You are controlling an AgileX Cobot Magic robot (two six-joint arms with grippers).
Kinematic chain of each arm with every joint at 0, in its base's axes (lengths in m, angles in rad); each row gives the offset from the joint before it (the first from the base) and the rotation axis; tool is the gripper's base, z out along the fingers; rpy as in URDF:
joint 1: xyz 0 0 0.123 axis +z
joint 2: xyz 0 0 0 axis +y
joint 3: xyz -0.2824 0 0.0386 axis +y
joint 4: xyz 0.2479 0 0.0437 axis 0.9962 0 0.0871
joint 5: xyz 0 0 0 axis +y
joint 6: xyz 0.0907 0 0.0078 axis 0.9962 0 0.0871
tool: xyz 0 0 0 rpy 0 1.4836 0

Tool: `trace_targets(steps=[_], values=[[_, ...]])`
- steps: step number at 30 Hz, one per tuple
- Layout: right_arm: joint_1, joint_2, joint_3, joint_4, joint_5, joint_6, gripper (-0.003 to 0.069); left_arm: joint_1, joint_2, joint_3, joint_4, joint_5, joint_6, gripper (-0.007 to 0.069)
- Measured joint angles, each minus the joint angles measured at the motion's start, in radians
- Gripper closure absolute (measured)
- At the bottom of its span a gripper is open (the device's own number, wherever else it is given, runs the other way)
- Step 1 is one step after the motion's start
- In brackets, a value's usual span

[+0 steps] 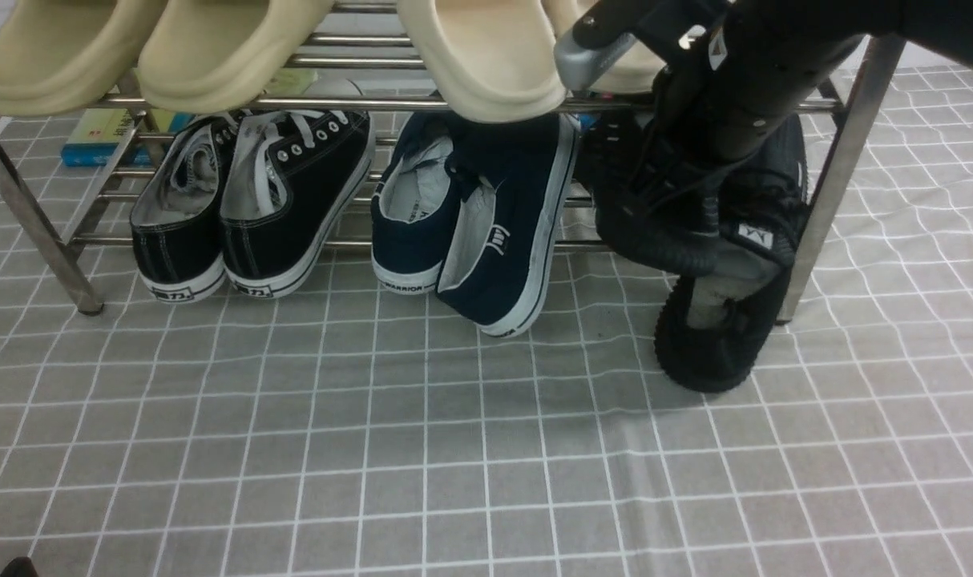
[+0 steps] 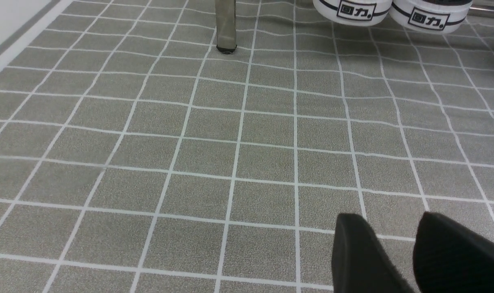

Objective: Take the shoes off the shelf with your hand from the grey coffee tablecloth.

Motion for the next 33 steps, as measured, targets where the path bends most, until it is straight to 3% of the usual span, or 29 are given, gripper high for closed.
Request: trace_targets(steps=[14,21,33], values=[[0.005,0.011,0.0,-0.019,-0.006,0.011,0.0614,0.0,0.0,0.0,0.004,0.0,0.0,0.0384],[-0.017,0.052,-0.007,-0.071,-0.133,0.028,0.0614,0.0,0.0,0.0,0.005,0.0,0.0,0.0384],[-0.051,0.218,-0.249,-0.067,-0.075,0.03,0.0615,0.0,0.0,0.0,0.031,0.001,0.0,0.0384]])
